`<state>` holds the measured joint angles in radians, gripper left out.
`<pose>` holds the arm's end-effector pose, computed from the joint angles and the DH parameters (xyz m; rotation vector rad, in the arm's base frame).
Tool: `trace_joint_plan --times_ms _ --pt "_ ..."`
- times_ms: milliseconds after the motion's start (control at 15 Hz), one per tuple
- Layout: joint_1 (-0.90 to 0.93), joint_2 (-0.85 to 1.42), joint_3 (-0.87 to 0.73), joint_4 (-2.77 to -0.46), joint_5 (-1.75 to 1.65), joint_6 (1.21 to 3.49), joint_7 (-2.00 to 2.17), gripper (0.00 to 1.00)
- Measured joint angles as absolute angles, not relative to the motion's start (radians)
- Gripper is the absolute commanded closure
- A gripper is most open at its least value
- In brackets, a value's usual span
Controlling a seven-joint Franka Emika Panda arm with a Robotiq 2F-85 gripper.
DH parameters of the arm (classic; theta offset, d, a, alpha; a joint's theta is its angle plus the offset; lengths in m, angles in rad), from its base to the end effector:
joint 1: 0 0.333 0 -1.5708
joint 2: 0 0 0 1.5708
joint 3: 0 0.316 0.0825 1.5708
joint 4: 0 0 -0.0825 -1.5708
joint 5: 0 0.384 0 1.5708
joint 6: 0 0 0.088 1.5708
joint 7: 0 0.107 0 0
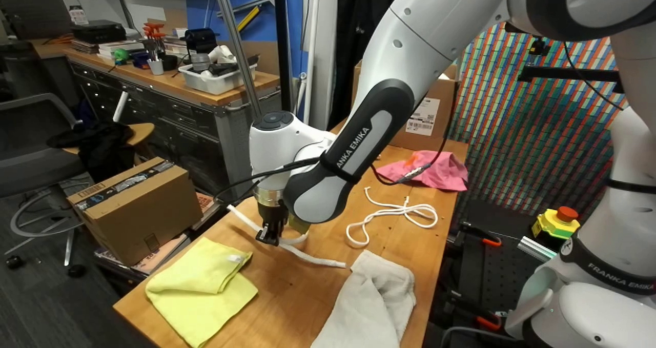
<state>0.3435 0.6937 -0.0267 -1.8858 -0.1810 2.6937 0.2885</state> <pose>0.6052 0.2055 0.1457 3.0540 0.2976 0.2134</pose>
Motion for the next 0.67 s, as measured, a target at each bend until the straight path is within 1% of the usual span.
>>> trace_joint_plan --times_ms 600,667 --pt "0.352 0.736 -0.047 -1.807 -0.181 2.654 0.315 0.90" --pt "0.353 0.739 -0.049 -1.800 -0.181 2.649 0.319 0.81"
